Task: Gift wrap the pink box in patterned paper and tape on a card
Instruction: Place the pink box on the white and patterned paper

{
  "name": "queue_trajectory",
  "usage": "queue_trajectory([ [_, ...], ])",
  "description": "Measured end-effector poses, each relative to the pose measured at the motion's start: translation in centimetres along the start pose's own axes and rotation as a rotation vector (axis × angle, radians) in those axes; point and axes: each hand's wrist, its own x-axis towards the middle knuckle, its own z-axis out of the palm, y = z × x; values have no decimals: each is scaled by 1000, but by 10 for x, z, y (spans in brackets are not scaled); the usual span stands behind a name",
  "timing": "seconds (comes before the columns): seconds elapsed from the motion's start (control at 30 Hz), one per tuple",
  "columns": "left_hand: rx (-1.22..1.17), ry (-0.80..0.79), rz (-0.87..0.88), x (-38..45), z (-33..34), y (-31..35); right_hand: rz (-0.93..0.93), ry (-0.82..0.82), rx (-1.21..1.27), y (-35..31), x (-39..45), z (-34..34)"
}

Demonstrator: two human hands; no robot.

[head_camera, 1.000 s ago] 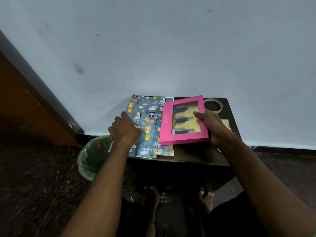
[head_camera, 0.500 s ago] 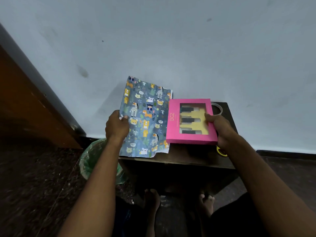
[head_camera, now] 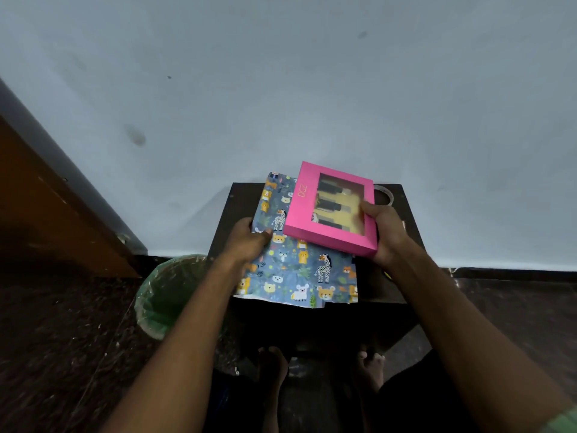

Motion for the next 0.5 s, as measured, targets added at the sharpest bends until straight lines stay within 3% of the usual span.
queue_trajectory([
  [0.07, 59, 29, 50, -1, 8, 0, -12, 20, 4, -2, 2, -3],
  [0.23, 656, 111, 228, -18, 29, 9, -29, 29, 21, -13, 2, -14],
  [0.37, 581, -83, 339, -27, 55, 20, -3, 28, 50, -17, 0, -18],
  [0.5, 534, -155, 395, -50, 93, 31, 5, 29, 72, -18, -2, -21],
])
